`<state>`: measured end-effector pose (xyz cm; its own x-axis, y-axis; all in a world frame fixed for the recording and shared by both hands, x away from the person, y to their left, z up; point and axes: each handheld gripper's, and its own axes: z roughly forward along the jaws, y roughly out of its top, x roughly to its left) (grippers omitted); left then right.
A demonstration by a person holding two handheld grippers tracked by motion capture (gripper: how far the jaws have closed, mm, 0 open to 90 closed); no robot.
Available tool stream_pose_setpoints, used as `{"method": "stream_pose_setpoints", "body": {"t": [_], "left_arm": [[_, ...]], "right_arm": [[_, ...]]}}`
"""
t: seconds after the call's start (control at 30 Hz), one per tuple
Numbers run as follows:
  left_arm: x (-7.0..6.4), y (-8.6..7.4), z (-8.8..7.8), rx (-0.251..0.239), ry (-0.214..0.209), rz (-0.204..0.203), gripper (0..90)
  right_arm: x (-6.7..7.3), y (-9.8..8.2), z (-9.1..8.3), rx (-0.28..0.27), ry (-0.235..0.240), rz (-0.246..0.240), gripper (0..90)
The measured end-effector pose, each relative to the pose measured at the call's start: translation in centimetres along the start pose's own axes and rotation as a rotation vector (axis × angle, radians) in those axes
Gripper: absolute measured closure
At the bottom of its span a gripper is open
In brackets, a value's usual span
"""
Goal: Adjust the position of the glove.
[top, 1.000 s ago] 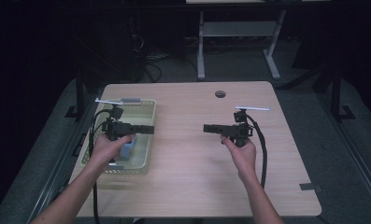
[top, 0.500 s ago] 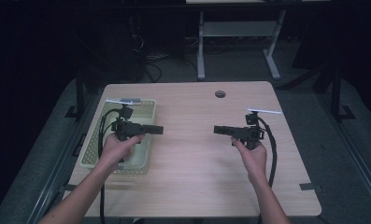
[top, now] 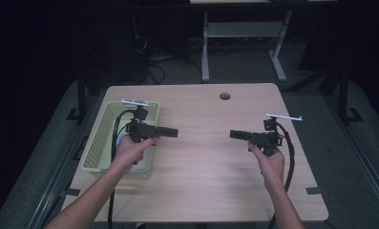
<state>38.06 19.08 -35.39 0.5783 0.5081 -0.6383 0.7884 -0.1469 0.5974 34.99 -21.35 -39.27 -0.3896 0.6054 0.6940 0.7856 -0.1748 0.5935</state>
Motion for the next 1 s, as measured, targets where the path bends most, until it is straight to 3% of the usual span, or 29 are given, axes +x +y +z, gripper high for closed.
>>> {"method": "stream_pose_setpoints", "body": {"t": [0.5, 0.77, 1.0], "left_arm": [[-0.7, 0.1, 1.6, 0.014, -0.032, 0.011, 26.6], [-1.3, 0.0, 2.9, -0.004, -0.034, 0.013, 24.8], [-1.8, -0.1, 4.2, 0.016, -0.049, 0.023, 24.7]], "right_arm": [[-1.3, -0.5, -1.9, -0.004, -0.031, 0.017, 37.9], [-2.6, -1.1, -3.0, -0.019, -0.042, 0.039, 37.5], [-3.8, -1.8, -4.1, -0.023, -0.055, 0.057, 36.8]]}}
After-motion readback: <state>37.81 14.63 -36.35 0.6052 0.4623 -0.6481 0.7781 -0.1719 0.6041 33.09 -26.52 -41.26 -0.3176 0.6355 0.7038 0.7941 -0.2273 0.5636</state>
